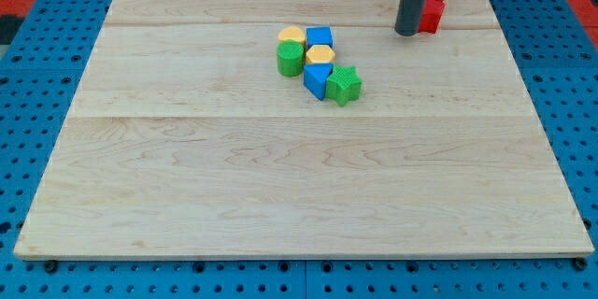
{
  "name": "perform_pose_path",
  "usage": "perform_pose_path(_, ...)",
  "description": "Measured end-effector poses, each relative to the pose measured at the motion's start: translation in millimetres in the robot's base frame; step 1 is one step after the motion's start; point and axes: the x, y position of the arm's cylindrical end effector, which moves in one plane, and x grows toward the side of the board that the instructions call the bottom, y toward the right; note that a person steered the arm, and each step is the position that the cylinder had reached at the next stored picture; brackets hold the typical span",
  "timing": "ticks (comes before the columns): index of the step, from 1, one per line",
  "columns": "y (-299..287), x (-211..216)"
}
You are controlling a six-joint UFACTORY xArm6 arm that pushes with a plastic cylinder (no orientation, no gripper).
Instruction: Push the green star to the left of the green circle
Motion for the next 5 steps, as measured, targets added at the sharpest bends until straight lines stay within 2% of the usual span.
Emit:
perform_pose_path(2,18,-12)
perform_pose_path(4,0,58)
perform_pose_path(5,-34,70)
